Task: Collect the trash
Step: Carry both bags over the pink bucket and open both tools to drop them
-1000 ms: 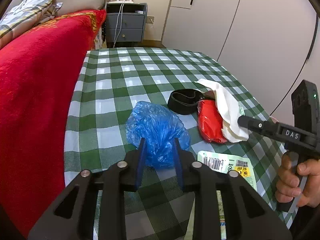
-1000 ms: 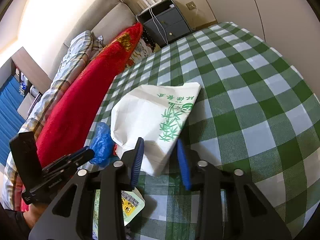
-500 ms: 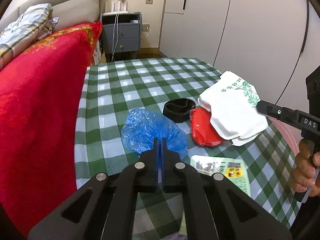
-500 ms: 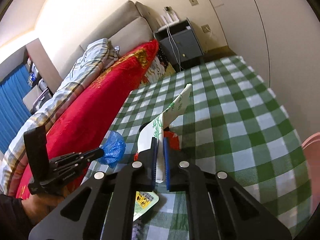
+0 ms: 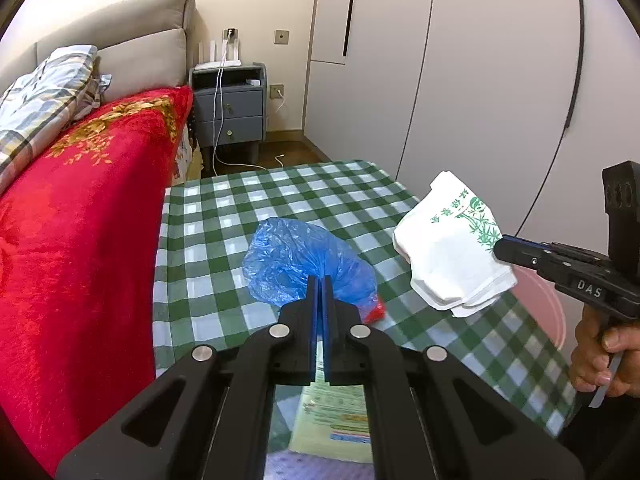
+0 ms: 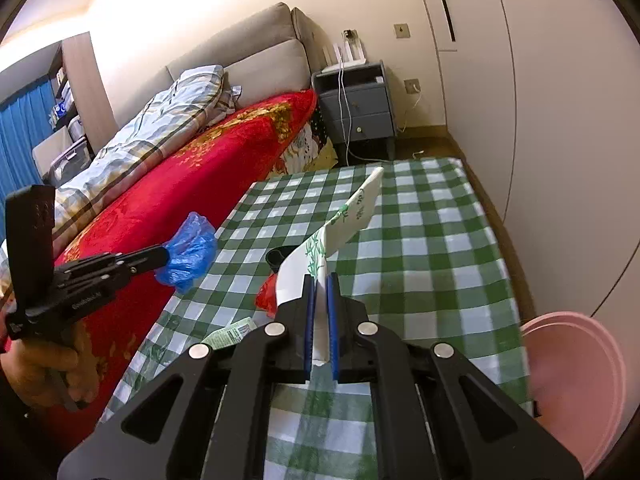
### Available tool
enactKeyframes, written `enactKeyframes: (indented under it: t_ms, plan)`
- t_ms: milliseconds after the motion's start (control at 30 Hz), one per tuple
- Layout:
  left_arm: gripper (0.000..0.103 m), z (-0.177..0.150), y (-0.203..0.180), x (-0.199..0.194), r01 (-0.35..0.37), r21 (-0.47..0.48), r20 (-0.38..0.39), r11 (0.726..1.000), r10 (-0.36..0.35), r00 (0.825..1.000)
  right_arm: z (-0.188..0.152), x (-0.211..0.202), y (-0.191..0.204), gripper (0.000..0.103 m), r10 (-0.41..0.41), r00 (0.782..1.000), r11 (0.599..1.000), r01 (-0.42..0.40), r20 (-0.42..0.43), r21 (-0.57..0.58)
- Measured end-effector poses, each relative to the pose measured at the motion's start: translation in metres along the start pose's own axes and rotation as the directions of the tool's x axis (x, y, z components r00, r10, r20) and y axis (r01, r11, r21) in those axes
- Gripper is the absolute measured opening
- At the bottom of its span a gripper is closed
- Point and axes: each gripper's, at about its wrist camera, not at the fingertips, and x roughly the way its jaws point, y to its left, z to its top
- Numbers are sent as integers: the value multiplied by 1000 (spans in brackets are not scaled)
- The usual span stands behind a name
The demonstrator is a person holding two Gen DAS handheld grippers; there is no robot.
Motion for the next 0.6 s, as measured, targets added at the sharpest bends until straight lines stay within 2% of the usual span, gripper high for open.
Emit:
enactKeyframes:
  t_ms: [500,600]
  plan:
    - [2,8,-55,-40,-34,52,-6,998,34,999,16,-82,-20,7,-61,998,997,62,22,-41]
    - [2,10,-68,-45,-20,47,5,999,20,1000,16,-97,-25,7,-63,998,997,64,22,-51]
